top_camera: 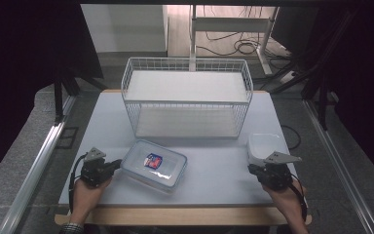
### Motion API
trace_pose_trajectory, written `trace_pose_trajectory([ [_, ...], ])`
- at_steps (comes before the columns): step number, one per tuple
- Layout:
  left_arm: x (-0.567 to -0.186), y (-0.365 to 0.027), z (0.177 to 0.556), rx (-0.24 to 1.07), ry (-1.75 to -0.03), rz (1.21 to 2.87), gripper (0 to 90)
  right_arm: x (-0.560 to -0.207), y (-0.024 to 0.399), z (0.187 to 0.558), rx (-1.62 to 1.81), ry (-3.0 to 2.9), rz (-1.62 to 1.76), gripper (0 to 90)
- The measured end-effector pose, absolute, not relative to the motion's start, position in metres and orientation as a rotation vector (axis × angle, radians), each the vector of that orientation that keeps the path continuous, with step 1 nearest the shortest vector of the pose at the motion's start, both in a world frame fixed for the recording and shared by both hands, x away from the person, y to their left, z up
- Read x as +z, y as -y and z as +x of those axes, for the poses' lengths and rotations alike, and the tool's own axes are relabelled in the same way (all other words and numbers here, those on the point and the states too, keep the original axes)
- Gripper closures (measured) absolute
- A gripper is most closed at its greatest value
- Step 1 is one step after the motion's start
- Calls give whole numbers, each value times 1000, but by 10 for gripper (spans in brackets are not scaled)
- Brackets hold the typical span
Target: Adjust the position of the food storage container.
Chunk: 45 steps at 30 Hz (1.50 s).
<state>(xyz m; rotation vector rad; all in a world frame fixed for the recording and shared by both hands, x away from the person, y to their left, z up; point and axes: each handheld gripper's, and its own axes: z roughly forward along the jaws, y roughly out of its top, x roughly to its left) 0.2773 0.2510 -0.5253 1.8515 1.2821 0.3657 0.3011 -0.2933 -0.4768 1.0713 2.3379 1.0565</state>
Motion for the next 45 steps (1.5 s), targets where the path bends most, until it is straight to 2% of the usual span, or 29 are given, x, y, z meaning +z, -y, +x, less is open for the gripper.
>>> trace_pose_trajectory([
  [22,-520,-207,274,292,-1094,1987,899,-479,267,299,1138,-2378,1044,837],
  [39,-515,-155,256,195,-923,2091,898,-487,247,296,1162,-2462,1023,817],
  [45,-516,-145,252,200,-887,2140,896,-489,245,296,1152,-2485,1013,808],
])
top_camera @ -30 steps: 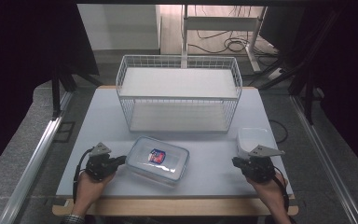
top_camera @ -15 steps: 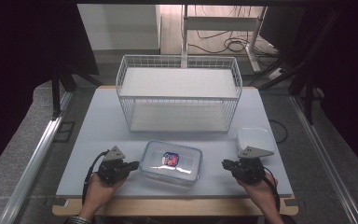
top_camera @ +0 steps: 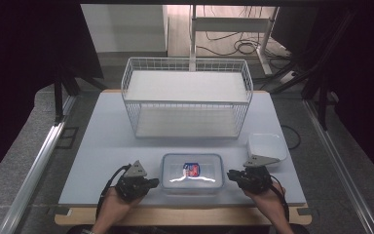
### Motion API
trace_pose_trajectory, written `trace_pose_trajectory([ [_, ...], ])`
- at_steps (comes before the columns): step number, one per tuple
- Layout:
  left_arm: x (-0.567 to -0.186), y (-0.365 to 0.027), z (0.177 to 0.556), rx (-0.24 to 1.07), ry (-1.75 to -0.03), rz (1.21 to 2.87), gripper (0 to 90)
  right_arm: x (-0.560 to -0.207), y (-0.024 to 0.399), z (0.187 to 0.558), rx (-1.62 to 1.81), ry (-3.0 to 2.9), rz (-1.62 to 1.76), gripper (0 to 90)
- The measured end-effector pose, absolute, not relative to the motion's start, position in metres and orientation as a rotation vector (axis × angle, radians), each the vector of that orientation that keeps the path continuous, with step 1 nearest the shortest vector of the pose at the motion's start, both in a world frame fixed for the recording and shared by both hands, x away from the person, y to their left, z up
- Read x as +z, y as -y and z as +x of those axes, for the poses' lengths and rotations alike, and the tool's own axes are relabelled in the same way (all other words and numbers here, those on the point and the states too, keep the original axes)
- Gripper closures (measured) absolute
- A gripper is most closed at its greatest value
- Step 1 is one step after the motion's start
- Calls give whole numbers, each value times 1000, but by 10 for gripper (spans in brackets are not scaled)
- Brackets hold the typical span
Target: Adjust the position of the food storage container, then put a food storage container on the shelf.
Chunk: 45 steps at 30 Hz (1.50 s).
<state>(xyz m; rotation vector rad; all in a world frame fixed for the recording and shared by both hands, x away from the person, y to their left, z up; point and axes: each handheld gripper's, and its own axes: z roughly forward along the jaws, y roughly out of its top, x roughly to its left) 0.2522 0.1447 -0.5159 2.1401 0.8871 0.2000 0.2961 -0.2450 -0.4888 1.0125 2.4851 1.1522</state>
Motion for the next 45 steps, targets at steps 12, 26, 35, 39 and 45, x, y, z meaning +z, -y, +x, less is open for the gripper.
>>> trace_pose_trajectory([
  [12,-517,-167,254,297,-1010,2060,469,-488,250,295,1130,-2460,1009,598],
  [26,-527,-173,254,307,-970,2070,85,-483,265,294,1227,-2421,1031,260],
  [35,-524,-181,253,318,-941,1976,85,-482,267,294,1292,-2375,1030,152],
  [39,-522,-182,253,296,-937,1953,90,-480,266,293,1315,-2369,1025,121],
  [45,-517,-178,253,287,-963,1971,91,-479,261,292,1338,-2387,1003,97],
])
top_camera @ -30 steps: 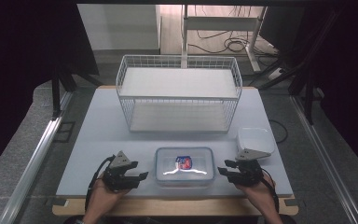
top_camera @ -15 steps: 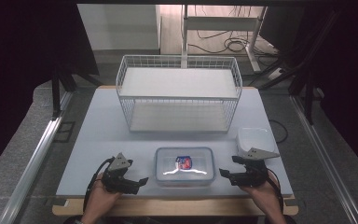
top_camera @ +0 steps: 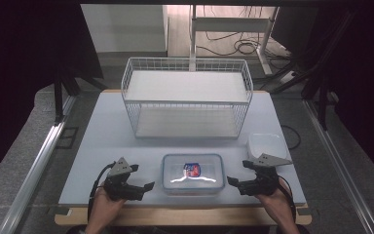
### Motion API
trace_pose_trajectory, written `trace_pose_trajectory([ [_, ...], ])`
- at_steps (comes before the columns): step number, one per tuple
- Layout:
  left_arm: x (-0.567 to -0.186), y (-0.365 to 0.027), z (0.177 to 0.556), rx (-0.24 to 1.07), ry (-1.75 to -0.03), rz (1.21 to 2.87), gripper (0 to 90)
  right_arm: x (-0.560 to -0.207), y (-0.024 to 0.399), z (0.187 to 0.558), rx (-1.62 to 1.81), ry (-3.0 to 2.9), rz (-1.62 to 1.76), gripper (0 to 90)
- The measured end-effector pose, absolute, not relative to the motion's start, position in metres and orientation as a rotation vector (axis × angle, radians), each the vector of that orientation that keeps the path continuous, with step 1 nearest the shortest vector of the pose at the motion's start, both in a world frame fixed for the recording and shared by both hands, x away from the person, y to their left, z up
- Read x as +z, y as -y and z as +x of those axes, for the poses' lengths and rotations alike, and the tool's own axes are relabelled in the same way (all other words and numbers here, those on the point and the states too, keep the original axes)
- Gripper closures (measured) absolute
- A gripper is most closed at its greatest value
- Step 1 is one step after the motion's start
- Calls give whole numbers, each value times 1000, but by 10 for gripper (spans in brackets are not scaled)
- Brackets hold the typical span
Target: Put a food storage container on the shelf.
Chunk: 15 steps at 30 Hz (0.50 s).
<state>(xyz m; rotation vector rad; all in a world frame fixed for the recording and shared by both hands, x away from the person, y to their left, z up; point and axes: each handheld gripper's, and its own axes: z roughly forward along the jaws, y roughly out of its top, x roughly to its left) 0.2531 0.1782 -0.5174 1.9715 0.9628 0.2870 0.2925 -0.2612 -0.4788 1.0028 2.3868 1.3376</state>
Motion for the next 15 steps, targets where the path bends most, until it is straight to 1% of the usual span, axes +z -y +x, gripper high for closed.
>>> trace_pose_trajectory([
  [6,-511,-173,254,283,-967,1980,91,-475,254,293,1358,-2400,1050,87],
  [12,-501,-168,259,225,-956,1953,88,-471,244,295,1353,-2416,1044,29],
  [15,-498,-165,262,199,-950,1945,58,-471,238,297,1346,-2430,1051,23],
])
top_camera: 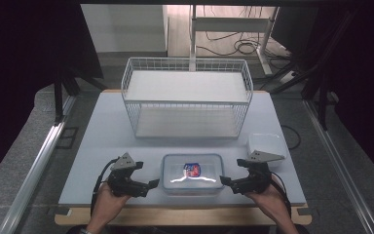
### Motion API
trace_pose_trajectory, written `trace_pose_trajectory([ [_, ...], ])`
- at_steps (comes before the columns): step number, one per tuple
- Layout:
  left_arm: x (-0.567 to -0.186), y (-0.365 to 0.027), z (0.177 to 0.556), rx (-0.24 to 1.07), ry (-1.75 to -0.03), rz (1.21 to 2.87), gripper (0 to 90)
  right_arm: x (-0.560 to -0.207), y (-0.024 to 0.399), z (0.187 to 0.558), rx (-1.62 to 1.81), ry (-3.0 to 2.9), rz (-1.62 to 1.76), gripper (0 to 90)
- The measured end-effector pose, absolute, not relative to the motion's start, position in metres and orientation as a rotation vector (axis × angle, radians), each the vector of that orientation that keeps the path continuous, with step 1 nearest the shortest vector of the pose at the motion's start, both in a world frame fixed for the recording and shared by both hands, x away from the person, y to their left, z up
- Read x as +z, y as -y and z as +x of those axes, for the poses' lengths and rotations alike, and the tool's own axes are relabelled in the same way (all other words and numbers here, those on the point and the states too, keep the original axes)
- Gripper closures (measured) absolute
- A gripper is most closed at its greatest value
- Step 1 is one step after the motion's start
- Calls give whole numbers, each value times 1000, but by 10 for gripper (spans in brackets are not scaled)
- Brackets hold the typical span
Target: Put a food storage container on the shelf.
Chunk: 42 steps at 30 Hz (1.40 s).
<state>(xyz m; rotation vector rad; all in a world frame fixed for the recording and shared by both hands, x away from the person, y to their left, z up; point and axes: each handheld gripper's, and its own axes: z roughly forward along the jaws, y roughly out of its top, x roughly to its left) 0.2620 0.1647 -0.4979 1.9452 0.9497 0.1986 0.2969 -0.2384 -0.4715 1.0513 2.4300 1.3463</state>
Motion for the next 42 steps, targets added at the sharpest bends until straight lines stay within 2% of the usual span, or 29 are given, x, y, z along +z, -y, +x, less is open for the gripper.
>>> trace_pose_trajectory([
  [5,-494,-157,272,125,-925,1951,35,-468,227,301,1312,-2497,1039,22],
  [10,-488,-148,285,113,-908,1988,45,-463,217,311,1252,-2531,1033,28],
  [21,-504,-125,299,4,-912,2038,43,-484,207,325,1237,-2637,1096,36],
  [28,-515,-125,305,-162,-942,1992,25,-496,207,330,1324,-2710,1214,22],
  [32,-520,-127,304,-258,-980,1973,12,-494,209,329,1315,-2726,1225,60],
  [34,-518,-130,301,-272,-987,1967,50,-493,211,328,1310,-2740,1246,93],
  [39,-513,-143,295,-300,-998,1937,232,-491,219,324,1334,-2760,1288,192],
  [42,-509,-147,289,-270,-978,1927,317,-487,228,320,1401,-2709,1328,333],
])
